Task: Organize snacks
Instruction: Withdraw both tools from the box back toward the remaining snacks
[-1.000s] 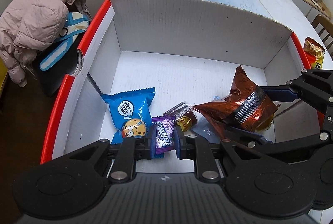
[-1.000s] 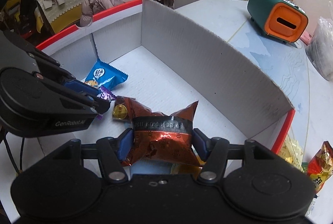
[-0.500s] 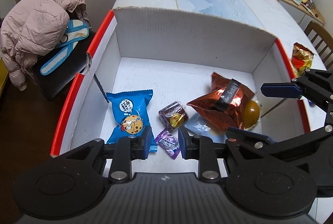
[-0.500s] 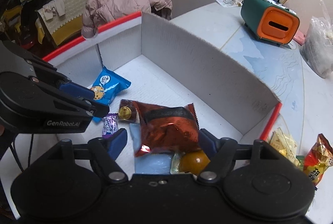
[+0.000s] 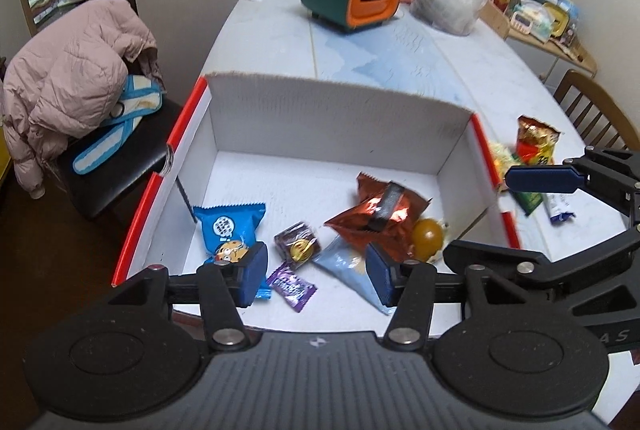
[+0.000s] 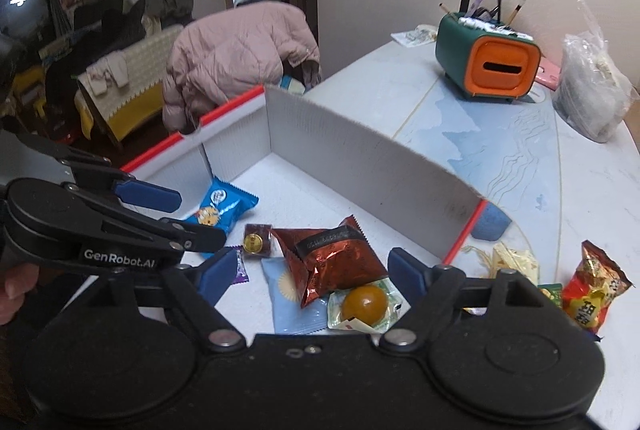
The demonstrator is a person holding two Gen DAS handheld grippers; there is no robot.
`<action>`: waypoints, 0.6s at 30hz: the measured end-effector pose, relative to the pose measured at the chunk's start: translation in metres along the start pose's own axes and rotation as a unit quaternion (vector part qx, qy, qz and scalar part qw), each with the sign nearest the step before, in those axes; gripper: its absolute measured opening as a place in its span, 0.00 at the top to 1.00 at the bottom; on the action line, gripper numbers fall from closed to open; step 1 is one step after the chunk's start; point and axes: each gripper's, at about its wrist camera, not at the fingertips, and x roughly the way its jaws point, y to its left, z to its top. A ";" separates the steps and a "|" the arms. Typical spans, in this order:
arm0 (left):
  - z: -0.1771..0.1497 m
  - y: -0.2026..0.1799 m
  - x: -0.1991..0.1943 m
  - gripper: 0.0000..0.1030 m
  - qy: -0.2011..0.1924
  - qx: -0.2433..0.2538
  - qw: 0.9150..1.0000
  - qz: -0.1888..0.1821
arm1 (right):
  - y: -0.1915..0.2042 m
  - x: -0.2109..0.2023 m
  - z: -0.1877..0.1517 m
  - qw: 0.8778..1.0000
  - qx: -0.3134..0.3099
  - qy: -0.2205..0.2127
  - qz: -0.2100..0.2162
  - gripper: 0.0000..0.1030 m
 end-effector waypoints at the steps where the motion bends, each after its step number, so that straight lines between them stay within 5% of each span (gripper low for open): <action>1: 0.000 -0.002 -0.004 0.48 -0.005 0.001 1.000 -0.002 | -0.002 -0.005 -0.001 1.000 0.002 -0.005 0.001 0.19; 18: 0.001 -0.059 -0.047 0.31 -0.070 0.034 0.996 -0.037 | -0.035 -0.080 -0.021 0.995 0.043 -0.088 0.014 0.06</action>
